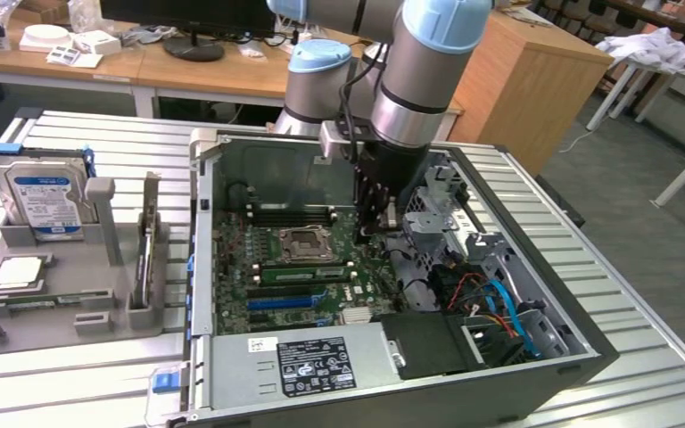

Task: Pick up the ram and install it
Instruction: 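Press down the ram until it locks into place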

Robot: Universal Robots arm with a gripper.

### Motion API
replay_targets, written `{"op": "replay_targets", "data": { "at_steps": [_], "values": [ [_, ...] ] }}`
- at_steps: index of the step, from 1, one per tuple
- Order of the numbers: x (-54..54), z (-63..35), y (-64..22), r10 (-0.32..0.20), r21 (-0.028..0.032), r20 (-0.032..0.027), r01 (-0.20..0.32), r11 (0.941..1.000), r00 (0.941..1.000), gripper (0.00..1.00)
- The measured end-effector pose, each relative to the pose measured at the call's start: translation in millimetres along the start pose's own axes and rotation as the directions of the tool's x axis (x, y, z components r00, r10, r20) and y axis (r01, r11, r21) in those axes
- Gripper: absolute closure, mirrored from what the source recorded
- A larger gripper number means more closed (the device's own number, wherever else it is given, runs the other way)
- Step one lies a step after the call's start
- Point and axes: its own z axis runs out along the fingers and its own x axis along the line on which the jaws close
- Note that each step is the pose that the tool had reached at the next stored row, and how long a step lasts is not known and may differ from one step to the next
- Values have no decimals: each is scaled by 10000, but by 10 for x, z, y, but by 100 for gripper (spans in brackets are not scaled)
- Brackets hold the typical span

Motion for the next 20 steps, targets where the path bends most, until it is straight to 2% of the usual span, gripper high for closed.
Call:
{"op": "replay_targets", "data": {
  "at_steps": [20],
  "values": [
    [1,117,-1,0,1,0,0,10000,10000,89]
  ]
}}
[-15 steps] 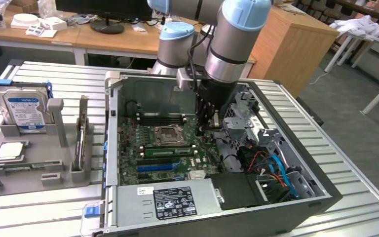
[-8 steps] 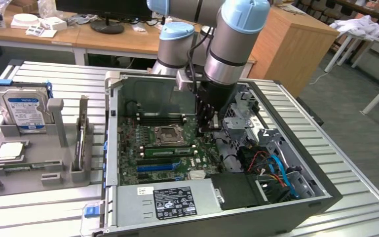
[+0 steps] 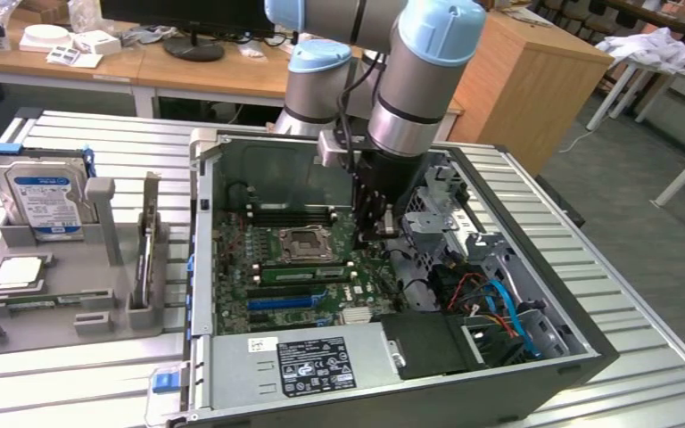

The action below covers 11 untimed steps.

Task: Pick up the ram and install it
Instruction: 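Press down the ram until it locks into place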

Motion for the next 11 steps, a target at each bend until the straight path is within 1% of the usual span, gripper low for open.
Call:
{"op": "replay_targets", "data": {
  "at_steps": [11],
  "values": [
    [1,59,-1,0,-1,0,0,10000,10000,89]
  ]
}}
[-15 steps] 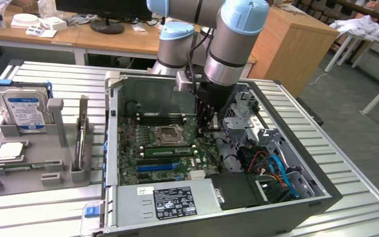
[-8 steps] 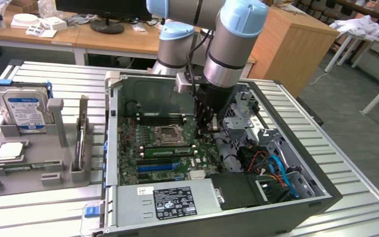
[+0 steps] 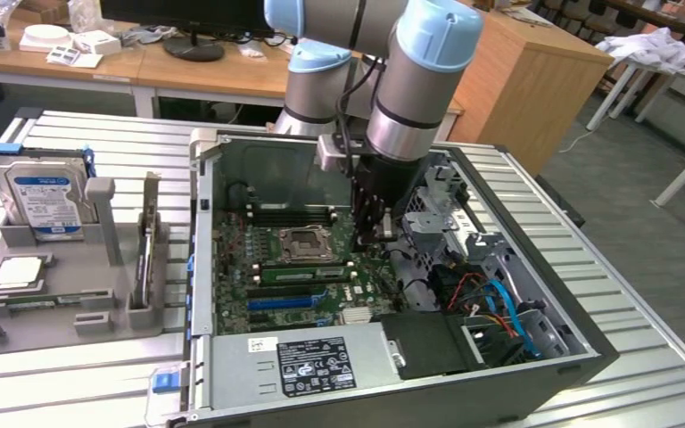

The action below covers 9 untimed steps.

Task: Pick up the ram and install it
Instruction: 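Press down the ram until it locks into place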

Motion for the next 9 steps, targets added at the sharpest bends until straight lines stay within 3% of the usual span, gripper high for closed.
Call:
{"op": "replay_targets", "data": {
  "at_steps": [9],
  "values": [
    [1,44,0,0,0,0,0,10000,10000,89]
  ]
}}
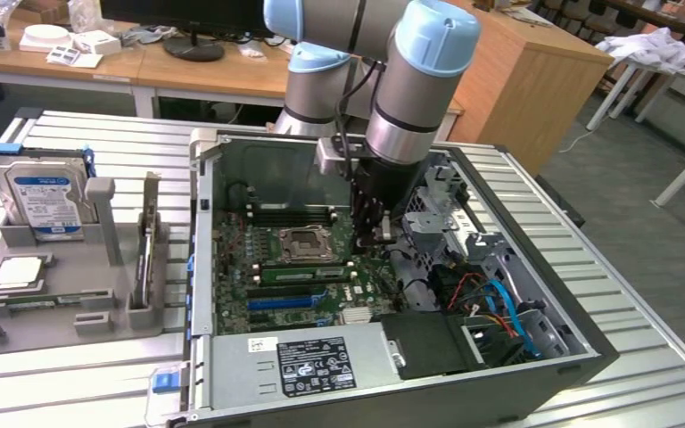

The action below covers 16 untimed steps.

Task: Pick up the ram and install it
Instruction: 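Press down the ram until it locks into place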

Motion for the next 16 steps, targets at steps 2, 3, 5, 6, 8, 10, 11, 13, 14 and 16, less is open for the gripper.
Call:
{"op": "replay_targets", "data": {
  "at_steps": [2,3,5,6,8,10,11,13,14,16],
  "values": [
    [0,10,0,0,0,-1,0,10000,10000,89],
    [0,16,0,0,0,-1,0,10000,10000,89],
    [0,29,0,0,0,0,0,10000,10000,89],
    [0,35,0,0,0,0,0,10000,10000,89],
    [1,46,-1,0,0,-1,0,10000,10000,89],
    [1,58,-1,0,0,-1,0,10000,10000,89],
    [1,64,-1,0,0,-1,0,10000,10000,89],
    [1,76,-1,-1,0,0,1,10000,10000,89],
    [1,81,-1,0,0,-1,0,10000,10000,89],
    [1,93,-1,0,0,0,0,10000,10000,89]
  ]
}}
